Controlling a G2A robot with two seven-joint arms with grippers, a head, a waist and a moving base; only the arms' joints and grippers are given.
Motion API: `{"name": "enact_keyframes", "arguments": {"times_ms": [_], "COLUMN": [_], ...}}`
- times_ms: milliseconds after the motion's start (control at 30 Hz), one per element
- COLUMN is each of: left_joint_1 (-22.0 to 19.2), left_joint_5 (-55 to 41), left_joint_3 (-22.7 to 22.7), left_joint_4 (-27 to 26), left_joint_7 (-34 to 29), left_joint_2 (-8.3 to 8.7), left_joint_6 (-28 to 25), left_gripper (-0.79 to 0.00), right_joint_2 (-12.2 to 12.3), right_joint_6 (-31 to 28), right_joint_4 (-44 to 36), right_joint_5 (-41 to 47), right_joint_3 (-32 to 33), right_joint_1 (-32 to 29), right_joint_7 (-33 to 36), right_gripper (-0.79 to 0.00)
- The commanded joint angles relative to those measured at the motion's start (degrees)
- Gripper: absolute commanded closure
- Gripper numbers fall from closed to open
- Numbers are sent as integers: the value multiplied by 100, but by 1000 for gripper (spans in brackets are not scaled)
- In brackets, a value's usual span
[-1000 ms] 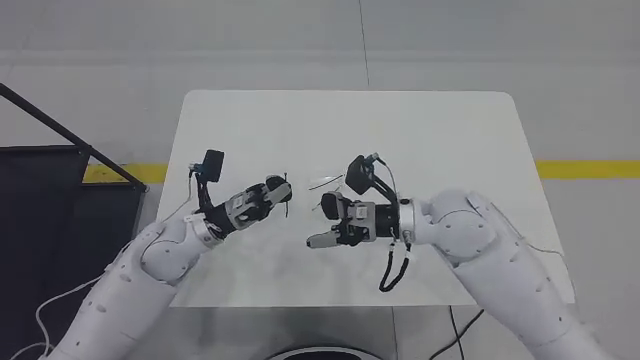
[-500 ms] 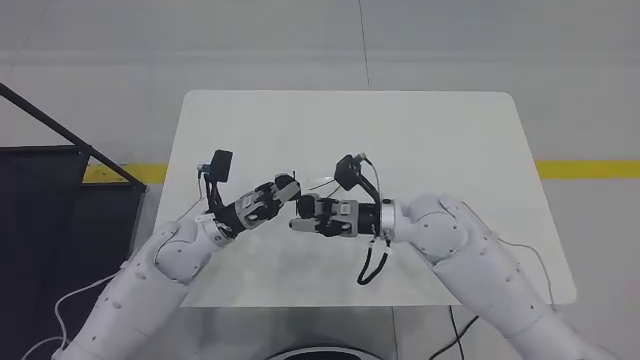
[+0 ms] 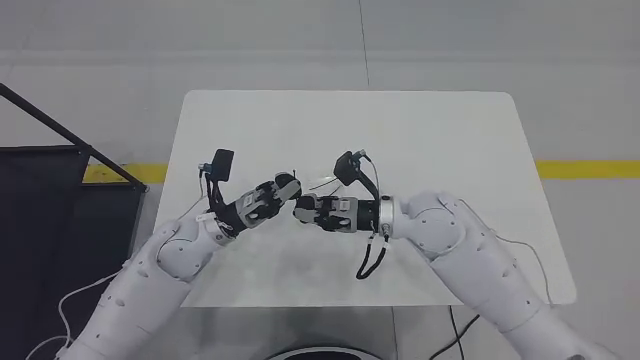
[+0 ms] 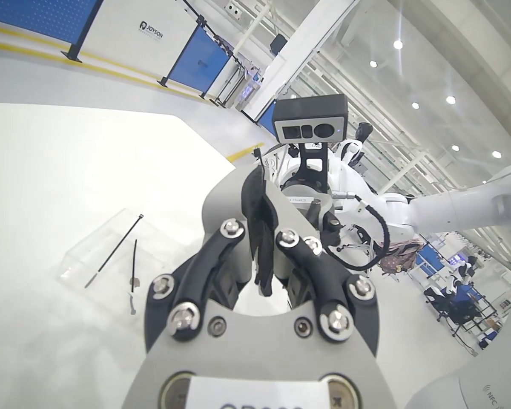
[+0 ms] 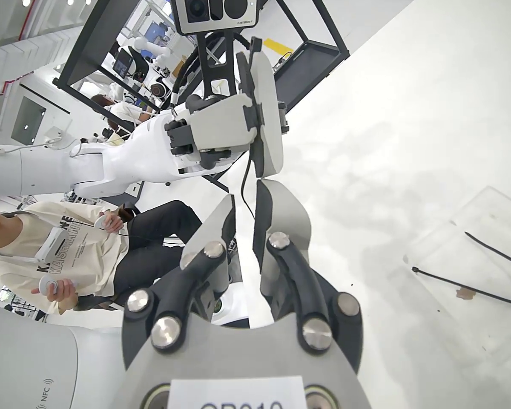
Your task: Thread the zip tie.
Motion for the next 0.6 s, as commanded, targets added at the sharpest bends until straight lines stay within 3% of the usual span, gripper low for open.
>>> {"name": "enact_keyframes", "arguments": {"times_ms": [0,467,567], "left_joint_1": [4,61,74], "left_joint_5": [2,18,5], "left_joint_3": [-13,-116,-130], "left_joint_4": [2,12,13], "left_joint_7": [-10,-1,-14], "left_joint_2": [-11,-87,-103], "left_joint_6": [-4,-48,-58], "left_gripper": [0,0,-240], "right_joint_2": [-7,-58,-67], "right_joint_6": [1,105,140], "right_joint_4": [10,39,30], "right_joint_5": [-4,10,-4], "right_joint_3": [8,73,86], "right_joint_1": [1,-26,-31], "right_joint_7": [11,128,156], "right_gripper": [0,0,0]}}
